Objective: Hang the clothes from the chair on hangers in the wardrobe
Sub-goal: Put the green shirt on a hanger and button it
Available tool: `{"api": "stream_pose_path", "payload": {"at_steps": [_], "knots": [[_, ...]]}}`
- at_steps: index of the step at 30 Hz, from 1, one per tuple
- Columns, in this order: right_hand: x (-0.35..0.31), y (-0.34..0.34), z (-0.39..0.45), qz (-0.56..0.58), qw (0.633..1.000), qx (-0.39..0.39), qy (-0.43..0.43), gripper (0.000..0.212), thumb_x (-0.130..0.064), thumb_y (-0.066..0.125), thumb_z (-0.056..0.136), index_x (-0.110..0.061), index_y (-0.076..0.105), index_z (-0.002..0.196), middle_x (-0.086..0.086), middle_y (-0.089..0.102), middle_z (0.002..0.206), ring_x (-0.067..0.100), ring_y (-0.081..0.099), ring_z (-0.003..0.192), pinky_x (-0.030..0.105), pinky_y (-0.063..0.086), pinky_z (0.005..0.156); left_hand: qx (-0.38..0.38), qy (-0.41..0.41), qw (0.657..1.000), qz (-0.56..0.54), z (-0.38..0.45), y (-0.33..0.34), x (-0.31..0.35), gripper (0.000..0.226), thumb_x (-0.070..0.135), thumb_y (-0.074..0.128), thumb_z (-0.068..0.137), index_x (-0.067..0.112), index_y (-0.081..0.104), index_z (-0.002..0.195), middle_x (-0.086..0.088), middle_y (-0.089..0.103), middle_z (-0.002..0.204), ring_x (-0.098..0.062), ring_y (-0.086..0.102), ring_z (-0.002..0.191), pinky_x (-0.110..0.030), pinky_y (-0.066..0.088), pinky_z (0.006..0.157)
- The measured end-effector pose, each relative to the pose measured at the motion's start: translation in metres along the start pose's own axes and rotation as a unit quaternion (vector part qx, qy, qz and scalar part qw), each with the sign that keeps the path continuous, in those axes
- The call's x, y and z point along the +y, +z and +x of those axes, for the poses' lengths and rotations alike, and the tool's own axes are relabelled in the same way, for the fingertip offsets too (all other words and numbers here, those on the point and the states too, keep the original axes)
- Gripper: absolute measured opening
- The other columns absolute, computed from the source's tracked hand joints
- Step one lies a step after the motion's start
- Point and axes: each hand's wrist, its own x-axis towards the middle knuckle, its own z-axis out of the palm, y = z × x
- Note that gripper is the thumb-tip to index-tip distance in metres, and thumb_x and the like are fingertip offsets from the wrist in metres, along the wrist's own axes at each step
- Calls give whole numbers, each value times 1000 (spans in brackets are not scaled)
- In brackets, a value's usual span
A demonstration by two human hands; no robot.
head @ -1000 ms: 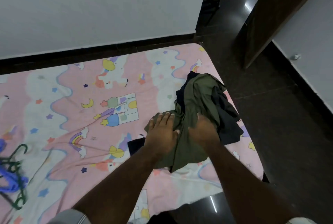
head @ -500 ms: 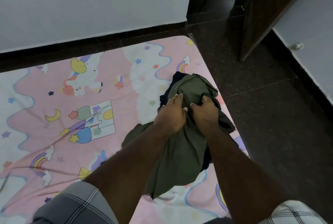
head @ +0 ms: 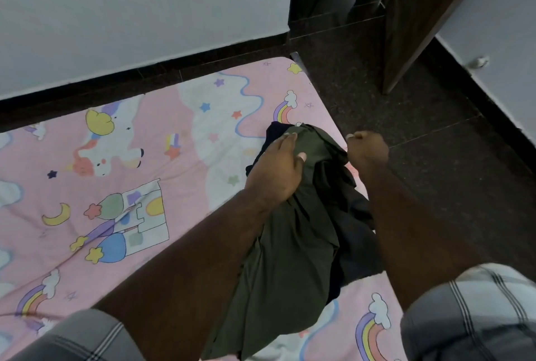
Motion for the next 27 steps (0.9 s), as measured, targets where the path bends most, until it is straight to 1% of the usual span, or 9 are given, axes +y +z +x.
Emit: {"api": "stream_pose_path", "payload": {"at_steps": [3,5,7,10,16,19,22,25,27], "knots": [[4,9,17,0,996,-77,47,35,-23,49,100,-2,64,123,19,65,124,36,62,115,31,49,80,-4,22,1000,7,1,10,-4,54,28,45,105,8,33,154,-10,33,160,-24,28,149,-40,25,121],[7,12,21,17,993,-95,62,30,-19,55,94,-5,66,118,18,67,120,35,65,109,39,57,88,-3,25,1000,8,1,12,-6,53,28,45,105,9,34,153,-9,34,160,-23,29,149,-39,25,121],[2,17,20,46,997,-48,50,26,-17,65,85,-13,72,109,15,72,111,33,69,102,43,58,89,11,19,1000,-1,2,8,-3,52,28,45,105,10,36,153,-9,37,159,-23,32,147,-37,26,121],[-31,22,-23,76,995,3,-59,19,-16,73,81,-17,78,99,4,77,97,20,71,92,28,55,88,48,-17,998,-35,10,-11,9,43,30,44,105,15,49,145,-5,54,145,-23,48,134,-33,37,111],[-60,47,-123,157,963,-90,-199,19,-3,66,83,-17,78,89,-7,76,84,1,68,77,16,54,76,76,-217,952,-203,16,-59,1,35,38,64,93,10,70,72,-7,65,69,-23,58,72,-33,51,70],[-58,52,-145,168,957,-118,-205,13,-6,70,86,-15,78,91,-8,76,85,-4,67,77,9,50,75,32,-256,929,-265,7,-74,-11,27,33,82,78,8,76,72,-13,70,69,-25,66,65,-47,62,77],[-54,50,-151,191,945,-182,-192,11,-9,73,86,-14,78,94,-9,76,87,1,71,83,25,57,85,-19,-287,918,-273,1,-82,-18,19,24,85,75,7,78,82,-15,75,80,-35,74,81,-48,62,80],[-53,41,-148,187,940,-213,-189,13,-9,71,88,-18,79,93,-9,77,88,7,72,87,34,58,89,-11,-258,945,-199,-4,-86,-22,11,4,70,81,11,78,80,-11,76,82,-33,74,84,-45,63,77],[-55,29,-134,184,955,-144,-185,13,-13,70,88,-20,79,95,-10,77,91,5,71,89,33,56,90,11,-230,961,-153,-11,-88,-21,21,-2,62,83,13,76,77,-4,74,78,-28,74,82,-38,62,79]]}}
